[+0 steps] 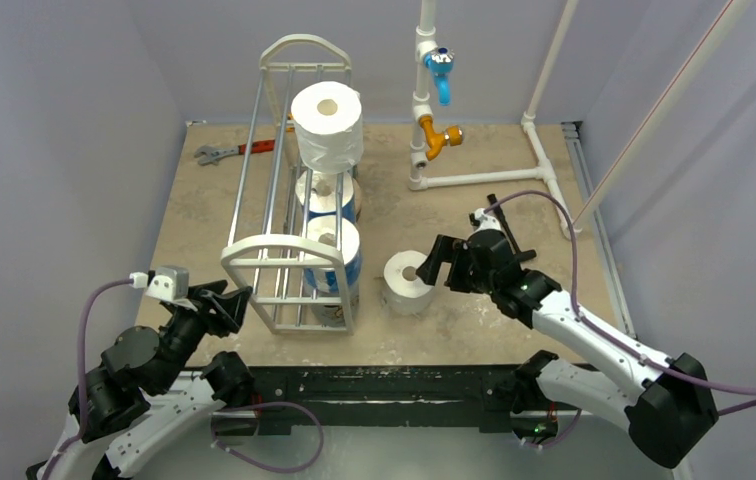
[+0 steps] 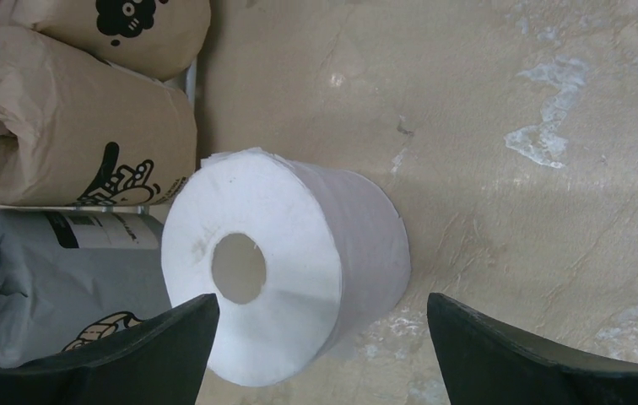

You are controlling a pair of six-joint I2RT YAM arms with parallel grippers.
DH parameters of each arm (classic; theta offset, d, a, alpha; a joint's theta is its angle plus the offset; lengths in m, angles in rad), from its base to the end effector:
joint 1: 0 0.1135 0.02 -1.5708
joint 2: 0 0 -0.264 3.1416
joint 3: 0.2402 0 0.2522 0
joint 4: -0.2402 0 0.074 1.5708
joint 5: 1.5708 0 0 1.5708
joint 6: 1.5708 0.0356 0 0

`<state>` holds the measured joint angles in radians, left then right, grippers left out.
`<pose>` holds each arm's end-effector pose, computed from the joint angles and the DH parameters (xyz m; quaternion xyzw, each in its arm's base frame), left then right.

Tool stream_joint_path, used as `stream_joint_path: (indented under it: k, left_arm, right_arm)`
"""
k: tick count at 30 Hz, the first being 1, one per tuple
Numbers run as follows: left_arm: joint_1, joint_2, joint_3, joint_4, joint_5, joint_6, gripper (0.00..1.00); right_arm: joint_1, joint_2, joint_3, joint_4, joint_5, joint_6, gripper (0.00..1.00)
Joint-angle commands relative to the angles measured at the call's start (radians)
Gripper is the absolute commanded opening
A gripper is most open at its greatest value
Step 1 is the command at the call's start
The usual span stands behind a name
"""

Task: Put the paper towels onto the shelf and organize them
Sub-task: Move the paper towel to the center of the board, then pick up the paper towel from the center of the board.

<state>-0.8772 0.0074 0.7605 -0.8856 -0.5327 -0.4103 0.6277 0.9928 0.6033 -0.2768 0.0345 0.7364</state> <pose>0.0123 0.0135 0.3129 -0.0008 0.7463 -0.2230 0.6272 0.1717 0.1231 0.2294 0.0564 0.8976 0.2634 0.3490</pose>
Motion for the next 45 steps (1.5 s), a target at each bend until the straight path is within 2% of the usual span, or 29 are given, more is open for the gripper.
stream_joint_path:
  k: [1,13,20,25,30,34,41,45]
  left_arm:
    - [-0.001,-0.059,0.018,0.012,-0.017,-0.016,0.56]
    - [0.000,-0.071,0.013,-0.002,-0.022,-0.023,0.56]
    - [0.000,-0.066,0.015,-0.003,-0.023,-0.024,0.56]
    - [-0.001,-0.064,0.020,0.001,-0.023,-0.024,0.56]
    - [-0.001,-0.055,0.030,0.002,-0.021,-0.024,0.56]
    - [0.000,-0.051,0.034,0.007,-0.023,-0.027,0.56]
    - [0.000,-0.047,0.029,0.009,-0.030,-0.039,0.57]
    - [-0.001,-0.042,0.032,0.008,-0.032,-0.042,0.56]
  right_arm:
    - [-0.004,0.006,0.067,0.003,0.038,-0.003,0.95]
    - [-0.004,0.187,0.063,0.057,-0.031,-0.041,0.80]
    - [-0.004,0.141,0.088,0.027,-0.008,-0.049,0.46]
    - [-0.004,0.037,0.186,-0.088,0.050,-0.086,0.34]
    - [-0.004,-0.073,0.376,-0.223,0.081,-0.127,0.32]
    - [-0.004,-0.089,0.580,-0.297,0.108,-0.162,0.31]
    - [-0.004,-0.104,0.779,-0.222,0.068,-0.161,0.31]
    - [-0.003,-0.068,0.850,-0.171,-0.042,-0.137,0.31]
